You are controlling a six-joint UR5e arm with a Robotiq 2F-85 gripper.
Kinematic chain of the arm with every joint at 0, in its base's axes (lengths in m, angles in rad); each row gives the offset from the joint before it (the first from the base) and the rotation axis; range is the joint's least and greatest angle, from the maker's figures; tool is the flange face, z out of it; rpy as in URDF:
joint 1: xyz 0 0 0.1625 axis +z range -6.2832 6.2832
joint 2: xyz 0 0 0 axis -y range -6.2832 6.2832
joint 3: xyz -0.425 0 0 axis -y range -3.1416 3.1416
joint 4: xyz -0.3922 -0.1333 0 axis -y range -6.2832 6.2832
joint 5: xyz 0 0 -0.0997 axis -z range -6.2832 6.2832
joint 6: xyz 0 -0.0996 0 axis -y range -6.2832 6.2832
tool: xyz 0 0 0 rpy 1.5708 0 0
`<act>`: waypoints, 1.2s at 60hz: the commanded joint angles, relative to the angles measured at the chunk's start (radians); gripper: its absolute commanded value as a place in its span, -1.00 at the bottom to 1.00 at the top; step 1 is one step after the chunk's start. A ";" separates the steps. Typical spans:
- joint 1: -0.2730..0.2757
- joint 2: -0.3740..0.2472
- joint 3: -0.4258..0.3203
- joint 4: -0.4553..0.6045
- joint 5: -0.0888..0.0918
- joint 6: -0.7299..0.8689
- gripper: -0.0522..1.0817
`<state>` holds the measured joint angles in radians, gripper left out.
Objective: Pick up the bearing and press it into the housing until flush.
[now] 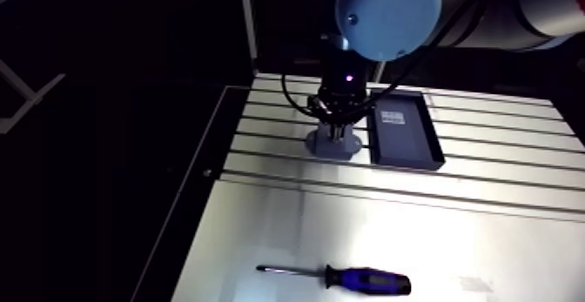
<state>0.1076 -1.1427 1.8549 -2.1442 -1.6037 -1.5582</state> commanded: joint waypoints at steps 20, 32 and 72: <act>0.000 -0.008 -0.002 0.002 -0.002 -0.001 0.88; 0.001 -0.017 -0.012 0.005 -0.002 -0.002 0.88; 0.003 -0.072 -0.031 0.085 -0.007 -0.004 -0.03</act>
<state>0.1104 -1.1900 1.8358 -2.1159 -1.6054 -1.5617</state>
